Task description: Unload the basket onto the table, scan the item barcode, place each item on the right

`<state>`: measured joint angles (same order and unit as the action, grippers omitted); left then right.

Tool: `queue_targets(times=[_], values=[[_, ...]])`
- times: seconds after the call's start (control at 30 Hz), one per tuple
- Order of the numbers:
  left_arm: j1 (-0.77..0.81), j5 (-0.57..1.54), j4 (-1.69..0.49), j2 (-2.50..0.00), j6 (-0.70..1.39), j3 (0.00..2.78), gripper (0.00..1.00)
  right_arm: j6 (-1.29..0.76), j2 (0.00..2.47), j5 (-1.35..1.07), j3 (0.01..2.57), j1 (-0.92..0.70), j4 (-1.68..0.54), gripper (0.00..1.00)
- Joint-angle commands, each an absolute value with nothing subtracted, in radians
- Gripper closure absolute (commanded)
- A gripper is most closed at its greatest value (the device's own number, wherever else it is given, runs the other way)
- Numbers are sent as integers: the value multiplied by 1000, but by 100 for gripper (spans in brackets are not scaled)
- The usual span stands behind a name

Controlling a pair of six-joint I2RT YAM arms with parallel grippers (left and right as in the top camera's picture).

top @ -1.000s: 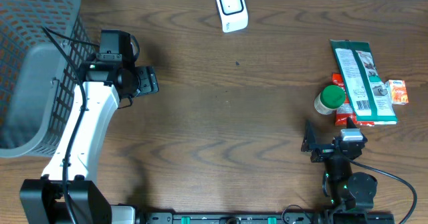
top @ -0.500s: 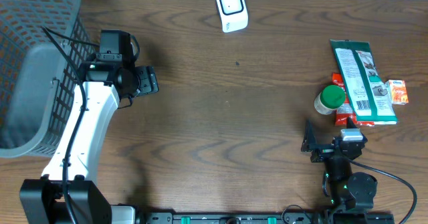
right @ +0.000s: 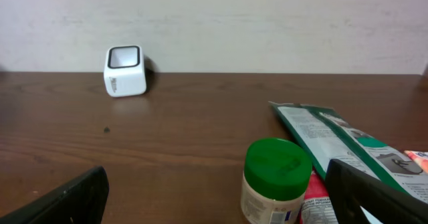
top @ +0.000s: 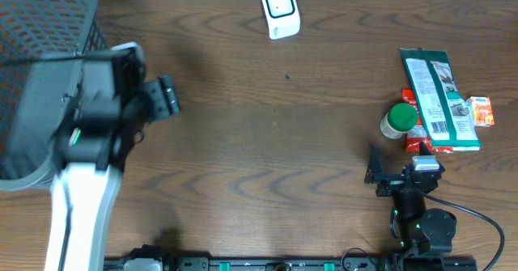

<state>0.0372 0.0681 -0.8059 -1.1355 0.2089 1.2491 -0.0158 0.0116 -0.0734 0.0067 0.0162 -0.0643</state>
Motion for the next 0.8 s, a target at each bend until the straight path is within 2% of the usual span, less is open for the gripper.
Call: queue_targets(times=[0.0,0.27,0.5,0.77], values=[[35,56,-810,-894,207,1253,18,-29,6,-68,5,19,-68,1],[36,56,-811,-566,207,1251,18,-29,6,-68,5,19,-68,1],[6,42,-983,-353,183,1246,18,-29,6,-68,5,19,-68,1],[-43,43,-1016,-89,184,1093,18,-29,6,-68,5,19,-68,1]])
